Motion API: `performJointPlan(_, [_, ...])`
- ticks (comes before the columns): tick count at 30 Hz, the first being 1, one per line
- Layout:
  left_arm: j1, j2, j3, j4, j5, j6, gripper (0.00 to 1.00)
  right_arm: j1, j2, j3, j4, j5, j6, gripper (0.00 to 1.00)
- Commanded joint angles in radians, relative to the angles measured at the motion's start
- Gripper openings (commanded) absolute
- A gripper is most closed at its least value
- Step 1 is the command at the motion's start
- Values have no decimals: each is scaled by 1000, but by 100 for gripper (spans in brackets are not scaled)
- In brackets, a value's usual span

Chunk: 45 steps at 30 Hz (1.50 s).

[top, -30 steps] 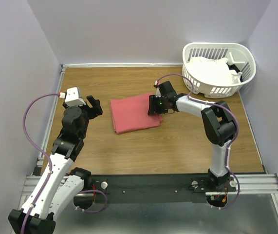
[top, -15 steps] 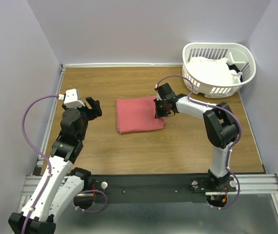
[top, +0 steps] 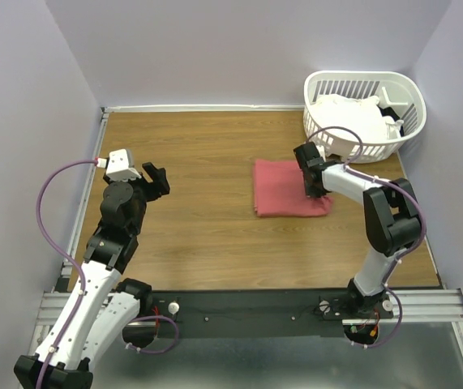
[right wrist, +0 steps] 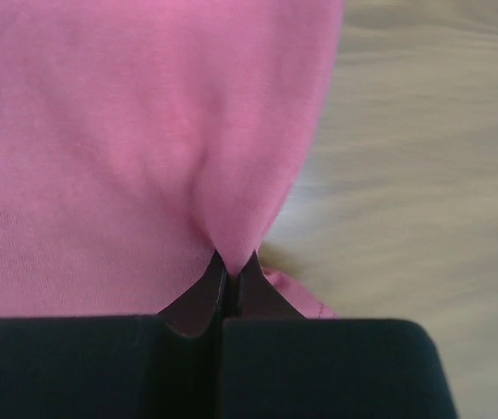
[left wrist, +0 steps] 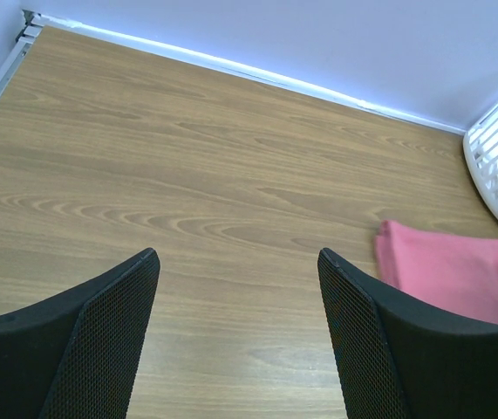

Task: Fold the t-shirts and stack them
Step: Neatly place the folded tshirt to the corner

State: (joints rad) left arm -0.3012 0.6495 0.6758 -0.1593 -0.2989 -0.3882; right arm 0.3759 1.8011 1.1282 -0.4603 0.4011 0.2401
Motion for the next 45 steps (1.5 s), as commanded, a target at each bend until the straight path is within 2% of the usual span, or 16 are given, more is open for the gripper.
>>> performJointPlan(1, [-6,-10,-9,12,-3,-5,81,-43,-46,-53,-78,375,-88,0])
performJointPlan(8, [-55,-34,-10,-5,-58,-5,81,-163,-98,-139,-68,545,-58,0])
performJointPlan(9, [-68,-46,-12,-8,-74,-5,81,-169,-103,-160,-40,605,-74,0])
performJointPlan(12, [-101,-66,-15,-17,-97,-8,81,-183,-121,-206,44,656,-187,1])
performJointPlan(14, [-113,-74,-16,-20,-108,-9,81,-196,-129,-220,89,663,-270,0])
performJointPlan(21, [-144,-97,-19,-22,-132,-15,81,-305,-131,-200,152,668,-366,1])
performJointPlan(23, [-151,-96,-21,-25,-134,-17,81,-362,-141,-193,195,648,-427,1])
performJointPlan(32, [-154,-68,-22,-22,-131,-18,81,-466,-123,-137,304,573,-584,2])
performJointPlan(38, [-154,-44,-19,-19,-128,-15,81,-517,-63,-107,333,564,-584,4])
performJointPlan(39, [-154,-39,-19,-20,-129,-17,81,-525,-59,-104,334,562,-581,6])
performJointPlan(40, [-154,-37,-19,-17,-129,-15,81,-538,-48,-94,334,556,-579,18])
performJointPlan(41, [-154,-36,-19,-17,-129,-17,81,-542,-42,-90,334,542,-578,41])
performJointPlan(43, [-153,-30,-19,-16,-128,-14,81,-545,-29,-76,334,553,-579,58])
performJointPlan(45, [-154,-25,-19,-11,-126,-14,81,-545,-35,-53,334,596,-549,70])
